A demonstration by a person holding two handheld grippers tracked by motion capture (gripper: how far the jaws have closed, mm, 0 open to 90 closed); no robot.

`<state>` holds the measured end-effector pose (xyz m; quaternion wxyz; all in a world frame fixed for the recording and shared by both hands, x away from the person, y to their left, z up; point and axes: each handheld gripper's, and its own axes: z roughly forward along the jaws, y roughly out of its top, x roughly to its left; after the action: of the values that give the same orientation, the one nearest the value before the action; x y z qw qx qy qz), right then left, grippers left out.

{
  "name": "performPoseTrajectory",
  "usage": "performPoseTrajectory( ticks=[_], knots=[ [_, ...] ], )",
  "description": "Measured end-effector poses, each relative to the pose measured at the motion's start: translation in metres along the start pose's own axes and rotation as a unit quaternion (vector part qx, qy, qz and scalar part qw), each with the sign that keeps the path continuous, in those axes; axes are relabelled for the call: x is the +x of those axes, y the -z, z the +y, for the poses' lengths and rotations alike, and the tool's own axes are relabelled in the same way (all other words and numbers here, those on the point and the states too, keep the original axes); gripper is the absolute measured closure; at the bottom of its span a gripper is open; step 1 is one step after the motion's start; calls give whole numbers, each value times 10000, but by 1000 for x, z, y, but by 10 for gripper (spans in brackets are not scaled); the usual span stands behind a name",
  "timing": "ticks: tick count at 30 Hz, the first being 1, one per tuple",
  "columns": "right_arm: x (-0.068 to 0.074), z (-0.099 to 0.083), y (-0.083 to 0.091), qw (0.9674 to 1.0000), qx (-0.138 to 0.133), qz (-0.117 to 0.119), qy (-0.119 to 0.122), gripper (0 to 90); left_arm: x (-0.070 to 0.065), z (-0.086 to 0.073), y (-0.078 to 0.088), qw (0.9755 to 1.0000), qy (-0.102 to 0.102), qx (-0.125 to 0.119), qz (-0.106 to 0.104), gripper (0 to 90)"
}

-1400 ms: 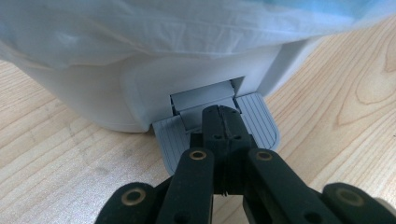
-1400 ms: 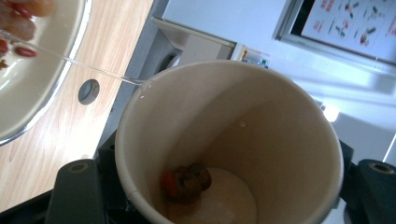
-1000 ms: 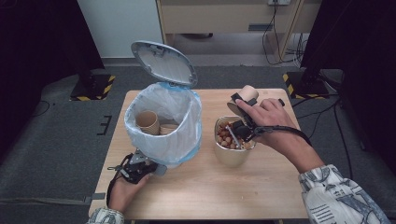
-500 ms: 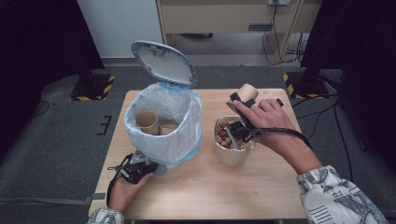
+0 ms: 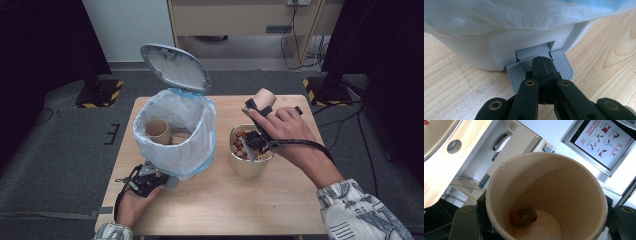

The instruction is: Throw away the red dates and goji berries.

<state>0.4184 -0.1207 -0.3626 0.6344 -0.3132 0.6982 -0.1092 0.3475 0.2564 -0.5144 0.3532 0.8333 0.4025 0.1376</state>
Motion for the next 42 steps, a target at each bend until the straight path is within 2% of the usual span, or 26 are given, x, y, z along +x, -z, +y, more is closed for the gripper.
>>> performPoseTrajectory(
  ticks=[6,8,11,16,23,27,30,32,37,42],
  knots=[
    [3,2,1,10000,-63,16,39,287,0,0,0,10000,1,0,1,900],
    [4,2,1,9999,-88,37,-31,286,0,0,0,10000,1,1,1,900],
    [7,3,1,9998,-151,129,7,286,0,0,0,10000,-1,1,0,900],
    [9,3,1,9998,-175,120,-51,286,0,0,0,10000,-1,-1,0,900],
    [7,-2,-1,9975,-321,221,-588,285,0,0,0,10000,0,-1,-1,900],
    [8,-7,-2,9941,-355,283,-990,285,0,0,0,10000,1,-3,-4,900],
    [8,-9,-3,9917,-389,348,-1177,285,0,0,0,10000,1,-3,-5,900],
    [8,-11,-3,9912,-366,372,-1216,285,0,0,0,10000,2,-3,-4,900],
    [9,-14,-5,9868,-417,419,-1507,285,0,0,0,10000,4,-3,-6,900],
    [11,-16,-6,9862,-398,434,-1546,285,0,0,0,10000,3,-5,-6,900]
  ],
)
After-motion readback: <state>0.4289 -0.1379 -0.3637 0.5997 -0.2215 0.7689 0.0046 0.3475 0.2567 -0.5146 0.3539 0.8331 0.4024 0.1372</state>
